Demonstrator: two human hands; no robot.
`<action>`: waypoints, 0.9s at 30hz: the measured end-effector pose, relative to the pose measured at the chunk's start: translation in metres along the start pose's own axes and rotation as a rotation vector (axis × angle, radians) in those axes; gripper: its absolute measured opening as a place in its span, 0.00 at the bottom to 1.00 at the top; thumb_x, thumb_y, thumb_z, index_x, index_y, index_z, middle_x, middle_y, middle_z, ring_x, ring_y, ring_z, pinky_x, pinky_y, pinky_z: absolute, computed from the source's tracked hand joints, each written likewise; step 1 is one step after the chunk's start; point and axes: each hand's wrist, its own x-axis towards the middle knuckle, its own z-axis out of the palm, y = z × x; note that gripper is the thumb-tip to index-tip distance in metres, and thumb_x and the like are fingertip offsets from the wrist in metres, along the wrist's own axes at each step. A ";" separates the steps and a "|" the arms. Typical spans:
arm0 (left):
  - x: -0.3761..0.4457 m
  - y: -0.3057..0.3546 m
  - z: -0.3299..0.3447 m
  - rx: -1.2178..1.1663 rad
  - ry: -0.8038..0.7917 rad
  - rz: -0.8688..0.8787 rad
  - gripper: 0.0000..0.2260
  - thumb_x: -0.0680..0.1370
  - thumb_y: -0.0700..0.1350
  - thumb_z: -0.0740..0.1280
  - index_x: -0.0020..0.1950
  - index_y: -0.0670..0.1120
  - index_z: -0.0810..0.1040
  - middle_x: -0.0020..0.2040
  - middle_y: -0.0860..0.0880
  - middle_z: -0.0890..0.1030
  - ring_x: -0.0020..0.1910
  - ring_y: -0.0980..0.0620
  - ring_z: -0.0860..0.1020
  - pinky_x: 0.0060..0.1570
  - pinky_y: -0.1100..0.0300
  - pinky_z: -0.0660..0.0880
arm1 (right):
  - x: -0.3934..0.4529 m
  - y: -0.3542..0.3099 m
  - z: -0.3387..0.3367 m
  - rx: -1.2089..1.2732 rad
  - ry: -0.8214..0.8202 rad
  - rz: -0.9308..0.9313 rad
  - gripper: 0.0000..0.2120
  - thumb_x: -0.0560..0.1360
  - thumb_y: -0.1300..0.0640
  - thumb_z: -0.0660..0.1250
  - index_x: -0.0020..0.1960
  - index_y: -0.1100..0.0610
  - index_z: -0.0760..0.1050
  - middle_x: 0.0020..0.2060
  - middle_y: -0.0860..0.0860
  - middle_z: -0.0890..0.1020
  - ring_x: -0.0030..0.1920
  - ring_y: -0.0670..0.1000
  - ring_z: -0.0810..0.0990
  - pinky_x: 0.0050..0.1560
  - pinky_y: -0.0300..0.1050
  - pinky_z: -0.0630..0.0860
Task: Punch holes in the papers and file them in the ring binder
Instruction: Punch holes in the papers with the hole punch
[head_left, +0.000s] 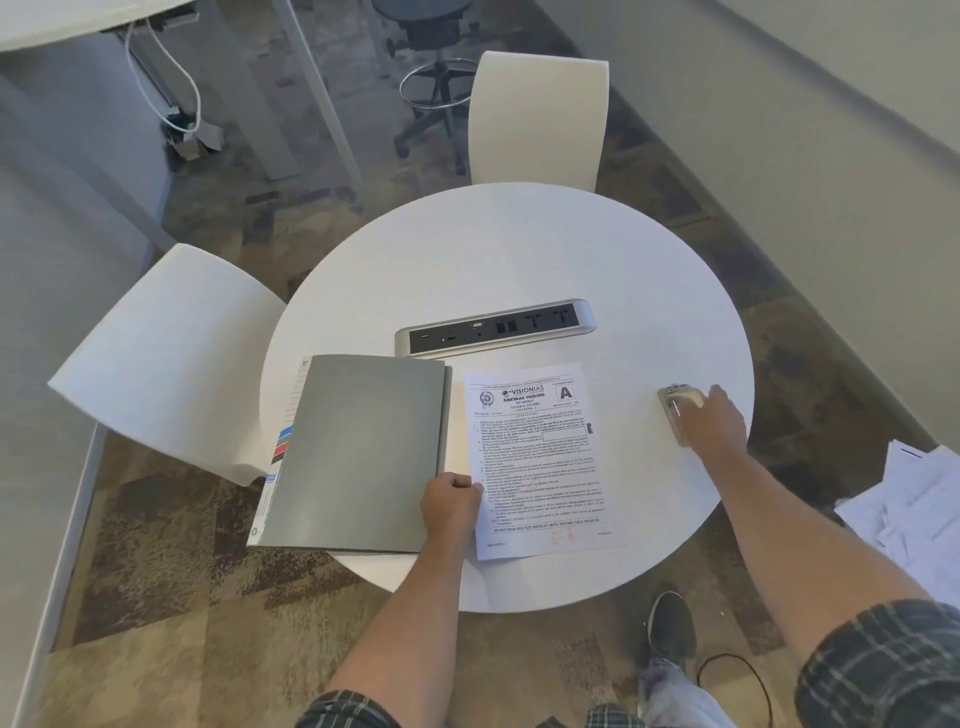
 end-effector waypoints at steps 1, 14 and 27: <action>0.000 0.001 0.000 0.001 -0.004 -0.009 0.06 0.76 0.39 0.72 0.40 0.43 0.78 0.43 0.45 0.85 0.43 0.44 0.83 0.46 0.49 0.83 | -0.001 0.001 0.002 0.022 0.008 -0.005 0.18 0.81 0.54 0.62 0.65 0.66 0.71 0.61 0.63 0.79 0.61 0.64 0.77 0.59 0.55 0.73; 0.001 0.003 -0.002 0.000 -0.036 -0.028 0.07 0.75 0.39 0.73 0.39 0.44 0.78 0.43 0.45 0.85 0.47 0.42 0.85 0.47 0.48 0.84 | -0.042 -0.009 0.018 0.011 -0.011 -0.065 0.12 0.78 0.53 0.67 0.61 0.53 0.78 0.53 0.51 0.85 0.41 0.53 0.79 0.40 0.44 0.71; -0.008 0.005 -0.003 0.007 -0.060 -0.010 0.08 0.73 0.38 0.70 0.37 0.45 0.74 0.43 0.43 0.85 0.41 0.45 0.83 0.44 0.49 0.83 | -0.070 -0.024 0.032 -0.153 0.006 -0.090 0.13 0.76 0.55 0.68 0.60 0.52 0.75 0.45 0.51 0.81 0.46 0.57 0.80 0.46 0.49 0.76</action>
